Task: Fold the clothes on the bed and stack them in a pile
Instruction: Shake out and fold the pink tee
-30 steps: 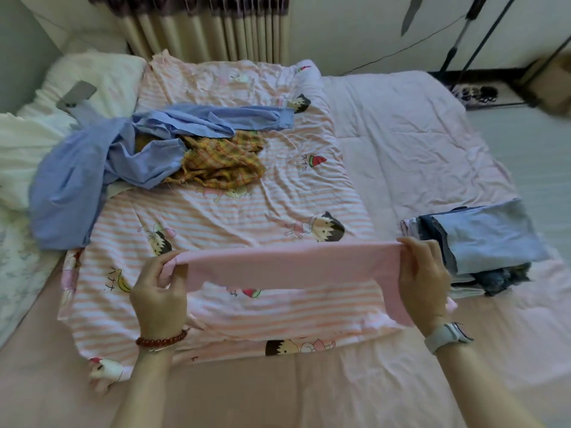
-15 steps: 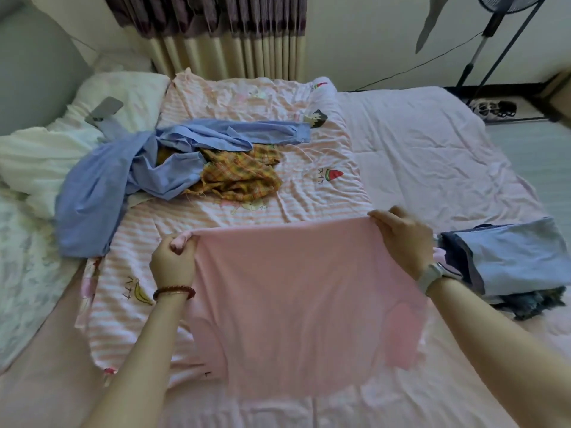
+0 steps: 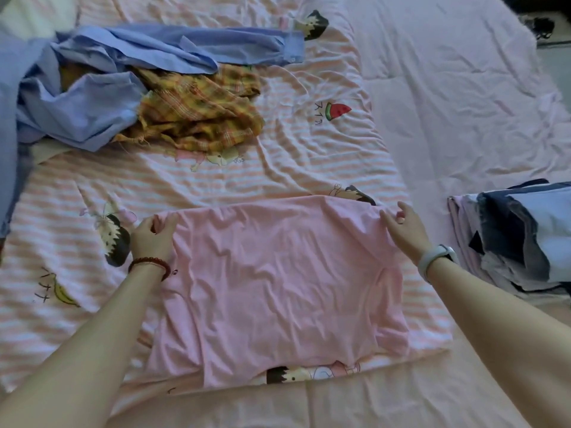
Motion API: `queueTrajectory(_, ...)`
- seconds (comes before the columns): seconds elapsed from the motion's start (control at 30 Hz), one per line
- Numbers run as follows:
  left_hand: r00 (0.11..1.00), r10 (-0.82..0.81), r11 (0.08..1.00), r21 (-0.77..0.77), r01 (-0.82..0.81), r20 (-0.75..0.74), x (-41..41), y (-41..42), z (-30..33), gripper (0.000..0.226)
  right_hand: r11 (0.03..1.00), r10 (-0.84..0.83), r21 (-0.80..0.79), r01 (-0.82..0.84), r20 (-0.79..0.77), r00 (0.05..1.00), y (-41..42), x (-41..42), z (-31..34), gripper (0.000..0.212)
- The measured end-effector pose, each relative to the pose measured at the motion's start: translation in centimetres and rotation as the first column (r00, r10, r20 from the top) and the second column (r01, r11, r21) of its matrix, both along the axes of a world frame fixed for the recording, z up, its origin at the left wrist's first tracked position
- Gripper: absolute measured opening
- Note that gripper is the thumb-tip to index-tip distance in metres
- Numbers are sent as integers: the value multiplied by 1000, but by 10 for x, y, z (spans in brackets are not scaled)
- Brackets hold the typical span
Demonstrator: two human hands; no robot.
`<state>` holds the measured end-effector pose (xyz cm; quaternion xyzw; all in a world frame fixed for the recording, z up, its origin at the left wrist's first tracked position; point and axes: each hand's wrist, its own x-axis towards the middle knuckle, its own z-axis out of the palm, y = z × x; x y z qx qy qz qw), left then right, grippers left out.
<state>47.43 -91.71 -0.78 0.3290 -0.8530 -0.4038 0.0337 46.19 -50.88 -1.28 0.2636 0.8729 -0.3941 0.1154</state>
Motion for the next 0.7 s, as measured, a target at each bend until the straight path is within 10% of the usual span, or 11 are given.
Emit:
queueTrajectory(0.2, 999, 44, 999, -16, -44, -9, -12, -5, -13, 31, 995, 95, -27, -93, 91, 991, 3, -23, -7, 20)
queueTrajectory(0.43, 991, 125, 990, -66, -128, -46, -20, -3, -18, 46, 996, 84, 2, -85, -153, 985, 14, -49, 2, 13)
queueTrajectory(0.7, 992, 124, 992, 40, -123, -20, -24, -4, -16, 44, 988, -29, -154, 33, 31, 999, 12, -49, -10, 32)
